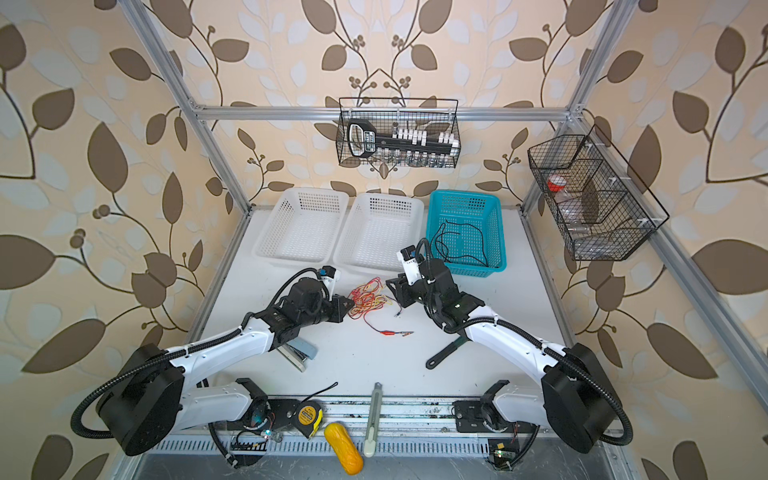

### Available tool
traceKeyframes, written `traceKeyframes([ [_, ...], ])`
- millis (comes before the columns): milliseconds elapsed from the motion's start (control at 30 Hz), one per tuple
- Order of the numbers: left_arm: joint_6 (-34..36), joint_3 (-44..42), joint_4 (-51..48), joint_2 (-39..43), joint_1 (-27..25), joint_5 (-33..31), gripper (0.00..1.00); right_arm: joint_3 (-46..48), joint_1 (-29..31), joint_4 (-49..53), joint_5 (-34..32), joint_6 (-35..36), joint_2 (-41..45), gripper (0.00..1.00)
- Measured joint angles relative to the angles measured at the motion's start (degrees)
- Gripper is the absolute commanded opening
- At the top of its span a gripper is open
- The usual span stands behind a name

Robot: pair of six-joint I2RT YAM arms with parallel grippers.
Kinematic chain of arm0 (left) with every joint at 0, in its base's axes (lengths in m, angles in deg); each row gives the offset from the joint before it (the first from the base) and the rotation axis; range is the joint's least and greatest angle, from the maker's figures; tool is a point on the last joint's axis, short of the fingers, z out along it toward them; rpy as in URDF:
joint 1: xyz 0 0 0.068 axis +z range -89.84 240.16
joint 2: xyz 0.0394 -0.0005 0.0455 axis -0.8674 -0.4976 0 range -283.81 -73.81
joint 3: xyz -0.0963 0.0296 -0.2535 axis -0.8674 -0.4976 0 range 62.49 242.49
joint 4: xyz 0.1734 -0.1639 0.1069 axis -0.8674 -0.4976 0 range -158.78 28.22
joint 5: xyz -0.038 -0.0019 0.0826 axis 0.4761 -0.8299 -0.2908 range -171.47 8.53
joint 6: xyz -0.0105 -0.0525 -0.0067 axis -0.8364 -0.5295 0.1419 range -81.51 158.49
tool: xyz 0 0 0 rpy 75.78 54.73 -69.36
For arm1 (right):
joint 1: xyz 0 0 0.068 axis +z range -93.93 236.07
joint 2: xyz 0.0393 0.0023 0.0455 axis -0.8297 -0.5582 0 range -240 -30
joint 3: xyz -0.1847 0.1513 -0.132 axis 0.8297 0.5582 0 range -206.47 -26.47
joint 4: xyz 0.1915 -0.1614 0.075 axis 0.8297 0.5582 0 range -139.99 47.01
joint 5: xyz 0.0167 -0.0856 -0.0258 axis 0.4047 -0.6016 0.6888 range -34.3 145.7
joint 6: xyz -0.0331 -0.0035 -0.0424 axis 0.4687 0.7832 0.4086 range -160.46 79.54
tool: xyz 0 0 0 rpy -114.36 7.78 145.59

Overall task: Untangle the cables
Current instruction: 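Grasp a yellow wire in the tangle with the right gripper, then pull the yellow wire away from the left gripper with the right gripper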

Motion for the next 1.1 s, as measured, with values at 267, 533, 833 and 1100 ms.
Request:
traceKeyframes([
  [267,-1.03,0.00,0.39,0.00,0.00,0.07,0.00,2.10,3.28,-2.14,3.08,-1.53,-4.42,0.36],
  [533,-1.42,-1.31,0.35,1.68,0.20,-0.26,0.00,2.34,3.96,-5.49,4.48,-3.72,-7.58,0.00],
  [833,-4.37,-3.06,-0.37,7.69,0.15,-5.22,0.00,2.34,4.74,-3.76,0.24,-4.09,-6.62,0.00],
  [1100,-8.33,-3.87,-0.46,12.55,0.15,-6.51,0.00,3.15,3.80,-0.90,-1.53,-4.76,-1.53,0.00],
])
